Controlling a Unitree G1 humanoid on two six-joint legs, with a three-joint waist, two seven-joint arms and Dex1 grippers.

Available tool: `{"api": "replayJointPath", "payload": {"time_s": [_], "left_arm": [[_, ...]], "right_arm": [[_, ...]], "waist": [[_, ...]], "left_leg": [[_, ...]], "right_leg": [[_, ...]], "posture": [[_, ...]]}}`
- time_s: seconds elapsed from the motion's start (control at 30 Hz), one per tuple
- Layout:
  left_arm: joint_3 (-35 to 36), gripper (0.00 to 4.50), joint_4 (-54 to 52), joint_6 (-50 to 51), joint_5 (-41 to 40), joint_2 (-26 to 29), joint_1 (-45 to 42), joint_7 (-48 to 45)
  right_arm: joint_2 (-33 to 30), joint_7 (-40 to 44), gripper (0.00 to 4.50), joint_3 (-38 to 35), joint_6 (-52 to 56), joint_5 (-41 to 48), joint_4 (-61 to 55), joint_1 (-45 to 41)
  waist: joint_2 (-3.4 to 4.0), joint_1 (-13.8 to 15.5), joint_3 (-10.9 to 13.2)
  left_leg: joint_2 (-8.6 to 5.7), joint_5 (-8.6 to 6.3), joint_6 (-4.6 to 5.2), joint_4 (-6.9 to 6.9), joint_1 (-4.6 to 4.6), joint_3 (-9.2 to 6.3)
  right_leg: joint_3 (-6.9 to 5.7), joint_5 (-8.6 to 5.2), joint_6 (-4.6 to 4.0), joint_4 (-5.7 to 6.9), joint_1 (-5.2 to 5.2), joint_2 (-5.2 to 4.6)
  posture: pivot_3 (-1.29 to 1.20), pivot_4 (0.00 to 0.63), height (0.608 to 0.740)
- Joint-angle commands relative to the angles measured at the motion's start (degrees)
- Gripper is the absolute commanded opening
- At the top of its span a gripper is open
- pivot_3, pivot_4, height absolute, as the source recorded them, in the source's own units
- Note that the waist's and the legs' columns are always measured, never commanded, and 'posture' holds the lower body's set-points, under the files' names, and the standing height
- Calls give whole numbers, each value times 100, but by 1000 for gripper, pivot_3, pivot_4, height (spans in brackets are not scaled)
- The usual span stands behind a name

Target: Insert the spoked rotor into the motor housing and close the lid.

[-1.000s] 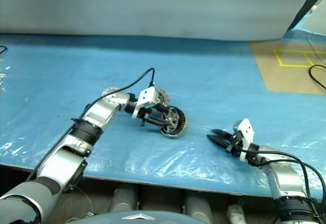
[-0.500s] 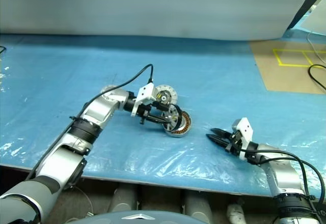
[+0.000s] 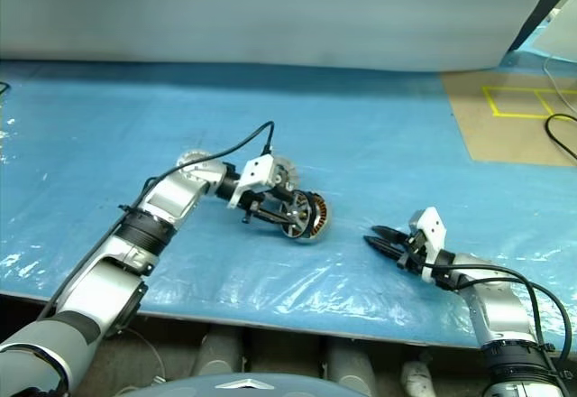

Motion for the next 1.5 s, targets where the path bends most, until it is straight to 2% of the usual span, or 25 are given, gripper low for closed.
{"api": "replayJointPath", "payload": {"time_s": [0.03,0.17,0.4,0.5,0.8,0.9,1.07,1.1,1.13,1.2,1.23,1.3,1.4,1.5], "left_arm": [[2,1945,32,-114,29,-63,-74,64],[106,3102,50,-73,-82,-113,-125,74],[303,3102,81,-95,-186,-106,-218,216],[648,3102,-230,216,-684,-187,-196,206],[1246,3102,-1496,1434,-1548,206,275,414],[1450,3102,-1942,1590,-1715,300,644,712],[1745,3102,-3049,1982,-2076,535,1629,1155],[1770,3102,-3226,2008,-2101,618,1837,1199],[1792,3102,-3395,2017,-2115,688,2049,1263],[1816,3102,-3720,2007,-2171,774,2443,1376],[1818,3102,-3840,1976,-2187,790,2596,1426],[1833,3102,-3997,1763,-2122,780,2905,1560],[1825,3102,-4099,1620,-2032,764,3156,1803],[1836,3143,-4132,1512,-1983,776,3284,2001]], "right_arm": [[48,-110,1575,142,102,-242,305,80],[56,-122,1575,160,85,-258,339,60],[56,-115,1575,191,98,-242,349,83],[56,-118,1575,188,85,-239,344,106],[42,-13,1575,97,158,-43,157,164],[-40,162,1575,160,150,29,-319,275],[-282,391,1575,358,234,133,-1895,1008],[-513,262,1575,388,883,344,-2490,583],[-785,188,1575,451,1747,635,-2859,-365],[-1166,316,1575,619,2785,905,-3028,-1861],[-1264,447,1575,730,2964,901,-2926,-2285],[-1336,784,1575,1069,2984,715,-2495,-3042],[-1320,1316,1575,1574,2506,235,-1755,-3814],[-1183,1709,2093,1893,2136,-45,-1219,-4283]], "waist": [[0,0,0],[-1,-9,0],[-3,-54,1],[-4,-74,1],[-3,-99,2],[1,-106,3],[13,-101,6],[19,-118,11],[32,-169,27],[64,-378,81],[90,-405,94],[77,-320,82],[44,-117,68],[79,-58,68]], "left_leg": [[0,0,0,0,0,0],[1,0,0,0,0,0],[1,0,0,0,-2,1],[1,0,0,0,-4,1],[1,0,0,-2,-5,1],[1,0,0,-6,-10,0],[5,10,16,-27,-50,-3],[5,10,16,-33,-52,-3],[5,10,16,-40,-52,-3],[-3,11,15,-27,-54,-3],[-10,11,11,-16,-54,-11],[-19,14,15,-26,-31,2],[47,14,12,-59,27,31],[75,30,-13,-43,-17,80]], "right_leg": [[0,0,0,-1,0,0],[0,0,0,-1,0,1],[0,0,0,-1,0,0],[-1,0,0,-1,0,0],[-4,0,-2,-4,-1,-1],[-6,0,-2,-9,-6,0],[-25,-7,-11,-19,-39,2],[-27,-7,-11,-20,-43,2],[-29,-9,-12,-22,-44,2],[-2,8,-3,-27,-50,10],[20,35,2,-21,-58,5],[17,41,21,3,-76,-20],[-50,-6,-19,6,-4,19],[-46,-11,-25,17,-44,22]], "posture": [[0,150,740],[0,150,740],[0,150,740],[0,150,740],[0,150,740],[0,150,740],[0,150,740],[0,150,740],[0,150,740],[0,150,740],[0,150,740],[0,150,740],[0,150,740],[0,150,740]]}}
